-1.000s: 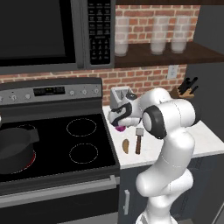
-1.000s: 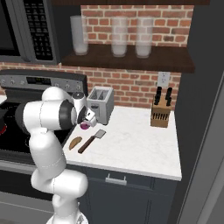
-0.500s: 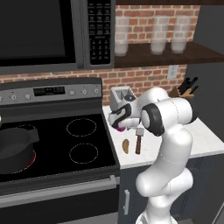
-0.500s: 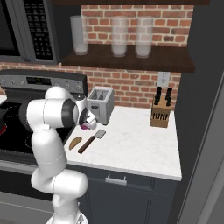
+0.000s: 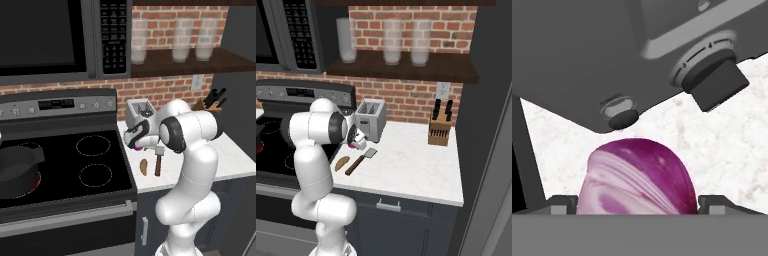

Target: Put the sweet potato and onion in the pot. Retrieve the spatula and lightly stir the vegetables in the pot.

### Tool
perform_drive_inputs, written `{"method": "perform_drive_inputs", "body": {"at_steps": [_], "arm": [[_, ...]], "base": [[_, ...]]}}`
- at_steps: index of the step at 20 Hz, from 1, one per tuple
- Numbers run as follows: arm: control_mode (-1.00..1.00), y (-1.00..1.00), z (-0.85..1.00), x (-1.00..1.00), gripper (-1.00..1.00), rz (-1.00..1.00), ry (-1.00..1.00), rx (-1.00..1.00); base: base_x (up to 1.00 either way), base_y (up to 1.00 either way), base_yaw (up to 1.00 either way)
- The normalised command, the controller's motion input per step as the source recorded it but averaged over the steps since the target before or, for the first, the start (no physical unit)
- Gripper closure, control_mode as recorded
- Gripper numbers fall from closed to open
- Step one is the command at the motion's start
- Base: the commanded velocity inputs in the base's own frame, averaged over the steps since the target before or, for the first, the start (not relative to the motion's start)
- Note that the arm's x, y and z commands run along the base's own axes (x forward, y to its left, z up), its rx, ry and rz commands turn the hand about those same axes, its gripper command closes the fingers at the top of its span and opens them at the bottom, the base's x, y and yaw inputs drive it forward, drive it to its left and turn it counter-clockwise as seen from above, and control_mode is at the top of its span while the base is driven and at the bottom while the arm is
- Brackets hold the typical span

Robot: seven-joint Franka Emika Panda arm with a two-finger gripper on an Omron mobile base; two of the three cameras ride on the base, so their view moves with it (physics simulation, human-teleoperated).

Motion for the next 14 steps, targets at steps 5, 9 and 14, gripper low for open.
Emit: {"method": "perform_drive_inputs", "body": {"at_steps": [5, 9, 14], "arm": [[-1.00, 0.00, -0.05, 0.05, 1.00, -0.02, 0.00, 0.00], [-1.00, 0.00, 0.00, 0.00, 1.00, 0.00, 0.00, 0.00], [-1.00, 0.00, 0.26, -0.61, 1.00, 0.03, -0.12, 0.02]], "base": [[0.00, 0.00, 0.00], [0.00, 0.00, 0.00], [0.00, 0.00, 0.00]]}}
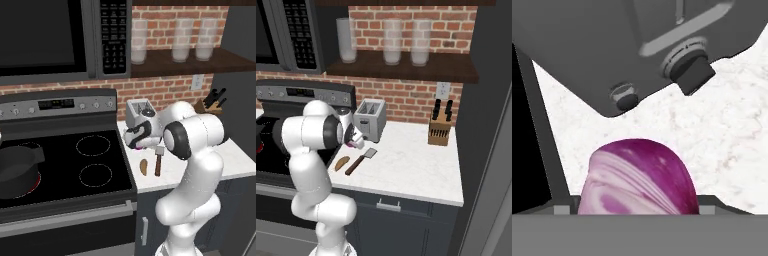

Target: Put the sweet potato and onion in the pot. Retrieve the spatula and lightly stir the vegetables in the pot.

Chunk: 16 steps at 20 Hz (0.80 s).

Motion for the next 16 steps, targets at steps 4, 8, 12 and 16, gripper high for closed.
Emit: {"method": "perform_drive_inputs", "body": {"at_steps": [4, 8, 12, 16], "arm": [[-1.00, 0.00, 0.86, -0.99, 1.00, 0.07, -0.07, 0.00], [-1.00, -0.07, 1.00, -1.00, 1.00, 0.04, 0.00, 0.00], [-1.00, -0.12, 1.00, -1.00, 1.00, 0.07, 0.03, 0.00], [-1.00, -0.11, 1.00, -1.00, 1.00, 0.10, 0.10, -0.03]], "base": [[0.00, 0.00, 0.00], [0.00, 0.00, 0.00], [0.00, 0.00, 0.00], [0.00, 0.00, 0.00]]}}
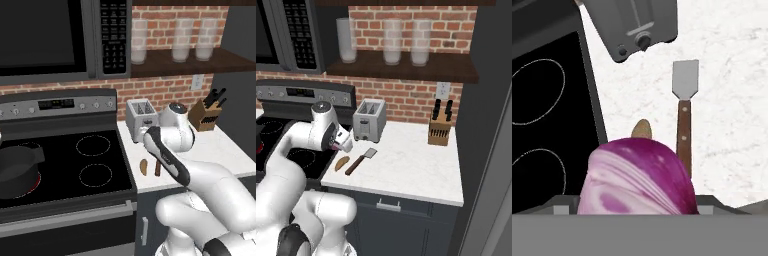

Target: Put the sweet potato and onion in the pot. Retrieve the spatula and lightly stir the vegetables in the pot.

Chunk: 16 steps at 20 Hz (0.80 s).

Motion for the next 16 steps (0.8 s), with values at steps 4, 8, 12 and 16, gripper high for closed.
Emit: {"method": "perform_drive_inputs", "body": {"at_steps": [4, 8, 12, 16], "arm": [[-1.00, -0.19, 1.00, -0.92, 1.00, 0.07, 0.20, -0.11], [-1.00, -0.23, 1.00, -0.60, 1.00, 0.06, 0.19, -0.13], [-1.00, -0.02, 0.87, -0.02, 1.00, 0.01, 0.24, -0.13], [-1.00, -0.09, 0.03, 0.09, 1.00, 0.00, 0.03, 0.02]], "base": [[0.00, 0.00, 0.00], [0.00, 0.00, 0.00], [0.00, 0.00, 0.00], [0.00, 0.00, 0.00]]}}
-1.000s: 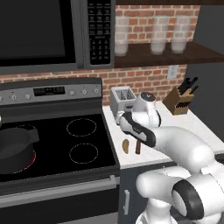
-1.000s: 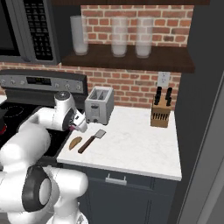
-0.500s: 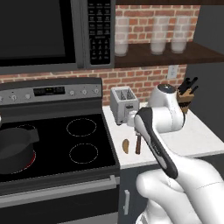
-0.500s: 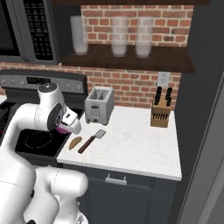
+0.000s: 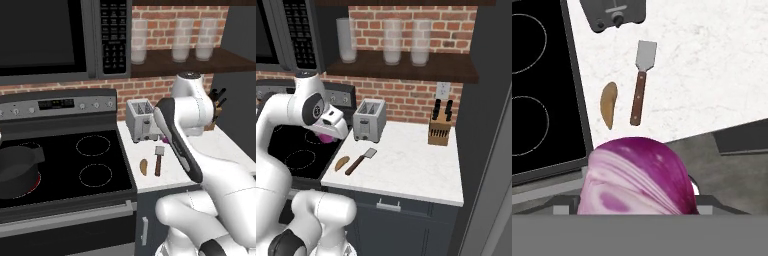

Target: Put the sweet potato and onion in the pot. Retrieve the spatula and lightly stir the vegetables in the pot.

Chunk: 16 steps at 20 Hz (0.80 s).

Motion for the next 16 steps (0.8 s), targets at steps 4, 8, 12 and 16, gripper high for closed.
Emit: {"method": "perform_drive_inputs", "body": {"at_steps": [4, 8, 12, 16], "arm": [[-1.00, -0.01, 0.00, 0.00, 1.00, 0.00, 0.00, 0.01], [-1.00, 0.00, 0.00, 0.00, 1.00, 0.00, 0.00, 0.00], [-1.00, 0.01, -0.03, -0.04, 1.00, 0.00, 0.01, 0.00], [1.00, 0.16, -0.04, -0.16, 1.00, 0.01, 0.00, 0.00]], "base": [[0.00, 0.00, 0.00], [0.00, 0.00, 0.00], [0.00, 0.00, 0.00], [-0.06, 0.15, 0.00]]}}
